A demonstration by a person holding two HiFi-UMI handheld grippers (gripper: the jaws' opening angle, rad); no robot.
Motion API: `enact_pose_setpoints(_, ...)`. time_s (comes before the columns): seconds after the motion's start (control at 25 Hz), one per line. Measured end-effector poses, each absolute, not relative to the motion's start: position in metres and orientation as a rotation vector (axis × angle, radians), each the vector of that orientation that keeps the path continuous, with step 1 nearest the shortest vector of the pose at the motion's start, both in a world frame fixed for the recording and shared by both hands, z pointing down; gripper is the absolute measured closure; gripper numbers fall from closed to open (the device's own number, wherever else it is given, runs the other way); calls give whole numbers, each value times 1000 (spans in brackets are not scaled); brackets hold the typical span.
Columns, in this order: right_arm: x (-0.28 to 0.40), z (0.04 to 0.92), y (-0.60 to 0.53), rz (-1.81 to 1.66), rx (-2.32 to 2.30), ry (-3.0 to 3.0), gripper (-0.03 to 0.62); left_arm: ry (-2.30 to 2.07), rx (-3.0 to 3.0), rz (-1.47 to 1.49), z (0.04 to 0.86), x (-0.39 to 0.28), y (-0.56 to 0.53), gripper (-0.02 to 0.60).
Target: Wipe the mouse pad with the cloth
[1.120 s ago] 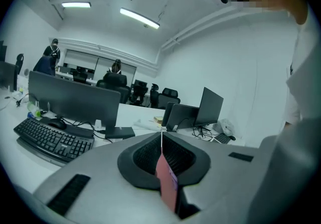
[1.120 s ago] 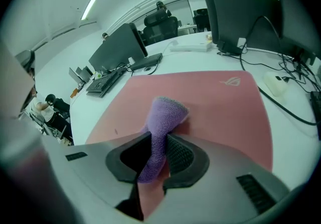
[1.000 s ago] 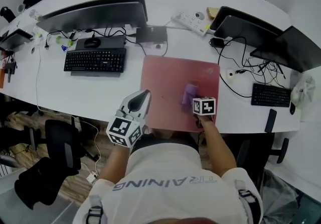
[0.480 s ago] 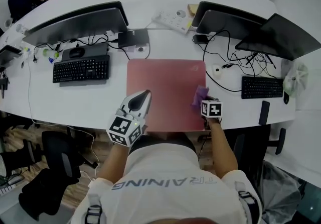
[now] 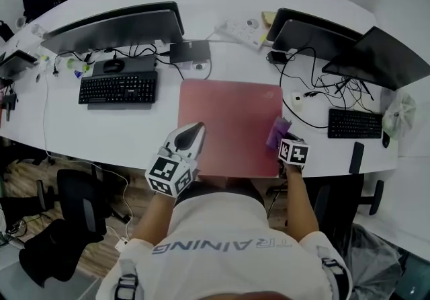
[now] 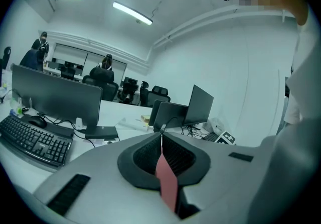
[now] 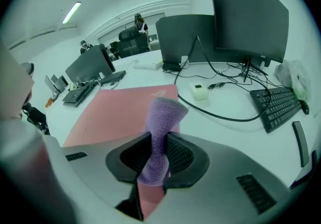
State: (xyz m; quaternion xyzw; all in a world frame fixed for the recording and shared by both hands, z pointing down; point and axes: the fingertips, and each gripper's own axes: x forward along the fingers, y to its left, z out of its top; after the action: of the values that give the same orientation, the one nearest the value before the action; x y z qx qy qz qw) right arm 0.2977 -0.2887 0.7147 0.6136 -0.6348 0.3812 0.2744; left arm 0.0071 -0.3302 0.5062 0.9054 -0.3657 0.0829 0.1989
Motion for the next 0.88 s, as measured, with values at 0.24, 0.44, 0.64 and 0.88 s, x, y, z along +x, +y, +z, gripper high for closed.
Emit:
enact_pose_setpoints(0.24,214,660,-317,953,1606,-1974,497,-1122,2513,211,498,-41,-324,546)
enact_pose_setpoints(0.44,123,621,-322,878,1468,-2165,497,-1235,2478,172,491,-96,-311,546)
enact_pose_setpoints(0.64,23,606,-316,834,1262,-2297,497,-1343,2412,146,494,-156,-289,546)
enact_pose_setpoints(0.88,-76,609,-307,800,1048,-2370,497,-1454,2336,121,499,-220,-257,546)
